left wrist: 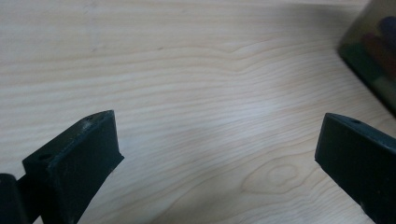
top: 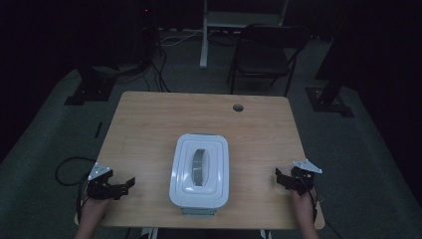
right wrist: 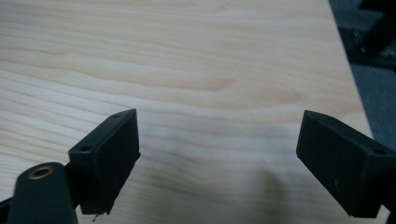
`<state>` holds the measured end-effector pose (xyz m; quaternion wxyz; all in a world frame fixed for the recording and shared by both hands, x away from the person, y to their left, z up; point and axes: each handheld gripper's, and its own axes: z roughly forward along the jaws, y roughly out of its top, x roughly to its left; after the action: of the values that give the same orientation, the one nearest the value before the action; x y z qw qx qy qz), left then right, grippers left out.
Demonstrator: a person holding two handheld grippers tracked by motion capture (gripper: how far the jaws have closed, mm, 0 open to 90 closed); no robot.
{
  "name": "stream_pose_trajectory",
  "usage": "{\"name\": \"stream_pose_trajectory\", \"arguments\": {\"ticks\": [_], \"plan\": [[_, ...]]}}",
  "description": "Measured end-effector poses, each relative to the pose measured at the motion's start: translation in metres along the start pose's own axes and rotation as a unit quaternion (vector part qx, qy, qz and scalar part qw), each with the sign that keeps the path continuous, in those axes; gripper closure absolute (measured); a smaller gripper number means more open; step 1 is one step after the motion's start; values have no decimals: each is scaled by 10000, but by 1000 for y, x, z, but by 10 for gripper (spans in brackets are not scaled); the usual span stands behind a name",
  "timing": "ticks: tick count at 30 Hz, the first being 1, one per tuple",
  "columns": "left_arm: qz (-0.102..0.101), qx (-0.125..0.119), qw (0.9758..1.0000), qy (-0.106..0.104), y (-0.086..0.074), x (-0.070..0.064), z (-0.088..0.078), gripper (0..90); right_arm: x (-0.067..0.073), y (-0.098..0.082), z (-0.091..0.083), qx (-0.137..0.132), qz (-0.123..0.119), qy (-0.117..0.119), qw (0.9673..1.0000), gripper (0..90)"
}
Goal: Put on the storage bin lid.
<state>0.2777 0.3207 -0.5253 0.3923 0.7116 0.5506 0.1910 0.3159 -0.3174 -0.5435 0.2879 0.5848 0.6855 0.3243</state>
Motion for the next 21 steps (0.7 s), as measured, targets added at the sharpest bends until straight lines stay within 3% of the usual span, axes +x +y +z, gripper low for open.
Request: {"name": "stream_pose_trajectory", "arguments": {"ticks": [4,10,13,16,18,21], "plan": [[-189,15,9997,161,-6,4,-2,5,-7,-5,3,229,159,-102,9996,131],[-294,122,9985,446,-14,7,-1,5,-10,-6,3,394,263,-353,9983,132],[-363,200,9975,580,-18,10,0,5,-12,-6,3,444,418,-284,9977,132],[-326,346,9971,603,-19,10,3,5,-12,-6,3,448,410,-250,9978,131],[-204,416,9957,802,-20,6,6,5,-12,-6,3,451,407,-239,9979,129],[-213,459,9937,998,-19,3,8,6,-12,-6,3,451,404,-240,9979,129]]}}
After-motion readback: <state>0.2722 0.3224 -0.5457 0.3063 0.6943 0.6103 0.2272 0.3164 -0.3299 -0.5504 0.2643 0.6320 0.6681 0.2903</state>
